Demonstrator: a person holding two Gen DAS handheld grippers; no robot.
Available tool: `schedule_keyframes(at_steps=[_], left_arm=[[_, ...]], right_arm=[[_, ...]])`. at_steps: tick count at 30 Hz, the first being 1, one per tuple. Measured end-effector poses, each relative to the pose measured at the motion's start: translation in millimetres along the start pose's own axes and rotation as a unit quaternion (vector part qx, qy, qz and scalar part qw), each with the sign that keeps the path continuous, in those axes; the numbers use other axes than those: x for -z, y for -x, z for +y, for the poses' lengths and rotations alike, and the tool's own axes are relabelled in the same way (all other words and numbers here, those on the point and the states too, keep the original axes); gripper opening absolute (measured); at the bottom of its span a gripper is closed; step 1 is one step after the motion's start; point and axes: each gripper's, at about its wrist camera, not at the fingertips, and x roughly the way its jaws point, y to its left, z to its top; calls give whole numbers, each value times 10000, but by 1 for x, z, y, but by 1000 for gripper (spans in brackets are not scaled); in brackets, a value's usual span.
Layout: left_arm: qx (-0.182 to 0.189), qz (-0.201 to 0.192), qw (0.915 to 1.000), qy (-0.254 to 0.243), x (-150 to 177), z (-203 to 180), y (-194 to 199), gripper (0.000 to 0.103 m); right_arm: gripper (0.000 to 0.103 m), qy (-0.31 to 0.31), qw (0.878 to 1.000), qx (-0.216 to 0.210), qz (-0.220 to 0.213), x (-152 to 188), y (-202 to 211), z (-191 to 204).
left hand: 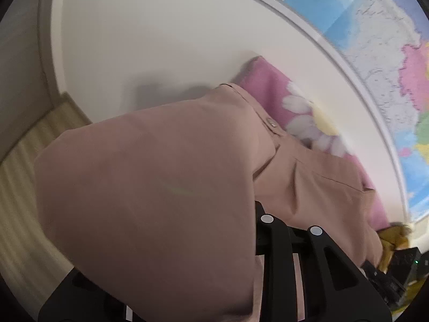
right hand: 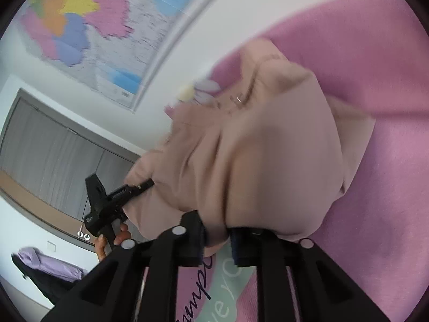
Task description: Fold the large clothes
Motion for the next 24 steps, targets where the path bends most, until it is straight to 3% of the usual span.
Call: schedule_keyframes(at_steps=[3, 4, 5, 8, 13, 17, 20, 22, 23, 24], left_arm=[[-424, 63, 9988, -215, 3, -7, -7, 45], [-551, 17, 9979, -352, 6, -11, -5, 46], [-667, -75, 9965, -491, 10, -14, -1, 48], [-873, -78, 9941, -645, 17, -17, 7, 68], [-941, -137, 9932, -667, 20, -10, 23, 70], [-1024, -189, 9933, -501, 22, -7, 37, 75], [-836, -1, 9950, -555, 27, -8, 33, 87], [-778, 169, 9951, -578, 31, -9, 24, 87], [-766, 188, 9951, -592, 32, -8, 21, 83], [-734, 165, 9955, -576, 32, -7, 19, 69]], right_arm=[[29, -28, 9999, -9, 154, 3, 2, -5], [33, 73, 9998, 58, 151, 5, 6, -3], [40, 197, 9996, 139, 154, 6, 10, 1], [45, 876, 9951, 435, 141, 13, 28, 17], [45, 1376, 9875, 751, -156, 16, 57, 22], [45, 1067, 9892, 898, -442, 4, 60, 6], [45, 895, 9902, 994, -399, -8, 44, -4], [40, 829, 9915, 965, -269, -10, 29, -10], [32, 885, 9911, 973, -211, -8, 22, -9], [29, 900, 9905, 1016, -198, -7, 17, -8]])
